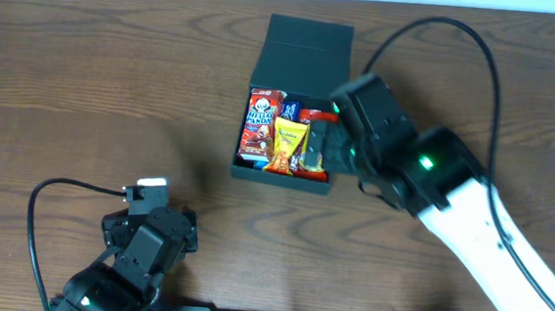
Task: Pack container
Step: 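Lower the jar upright into the box and release it, then raise the left gripper to the open lid's top edge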
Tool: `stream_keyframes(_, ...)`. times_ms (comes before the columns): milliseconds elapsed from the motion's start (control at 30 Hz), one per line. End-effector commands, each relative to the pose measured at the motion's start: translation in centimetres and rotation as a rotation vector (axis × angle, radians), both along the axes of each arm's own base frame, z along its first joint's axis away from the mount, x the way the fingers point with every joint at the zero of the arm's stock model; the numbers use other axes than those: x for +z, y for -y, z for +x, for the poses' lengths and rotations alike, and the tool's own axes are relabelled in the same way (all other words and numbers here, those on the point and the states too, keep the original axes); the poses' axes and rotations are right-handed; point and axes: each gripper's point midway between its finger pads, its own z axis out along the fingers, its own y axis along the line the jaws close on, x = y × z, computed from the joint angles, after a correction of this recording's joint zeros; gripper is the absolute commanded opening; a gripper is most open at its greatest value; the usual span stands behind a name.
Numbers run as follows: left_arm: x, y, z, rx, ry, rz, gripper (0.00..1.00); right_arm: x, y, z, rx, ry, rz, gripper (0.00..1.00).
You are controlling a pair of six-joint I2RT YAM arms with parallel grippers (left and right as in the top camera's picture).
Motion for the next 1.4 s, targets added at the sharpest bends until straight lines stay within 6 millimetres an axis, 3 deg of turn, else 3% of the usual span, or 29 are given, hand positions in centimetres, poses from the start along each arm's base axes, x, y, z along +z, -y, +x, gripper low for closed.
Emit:
stream_keyframes(0,0.1,-0.3,0.0,0.02,0.009,0.001,0.96,-0.6,1.9,-1.0,-0.024,0.029,-0.099,0.99)
stream_keyframes(300,0.1,-0.3,0.0,0.02,0.009,0.001,0.96,-3.6,2.4,-4.3,0.045,-0.006,-0.138,0.99)
stream_keyframes(833,0.4,-0.1,0.3,0.02,0.026,-0.009,0.96,-3.5,2.1,-4.3,0.091,-0.001,-0.142,0.99)
stream_keyframes(1033,0.1,2.8,0.4,-0.075,-0.001,-0.142,0.95,-3.4,2.0,-4.2,0.09,0.004,-0.137,0.99)
stream_keyframes(1133,1.4,5.7,1.1,-0.201,0.03,-0.232,0.96,-3.4,1.9,-4.1,0.09,0.01,-0.133,0.99)
stream_keyframes(1367,6.0,7.2,4.5,-0.186,0.042,-0.207,0.96,-3.3,2.1,-3.9,0.084,0.017,-0.141,0.99)
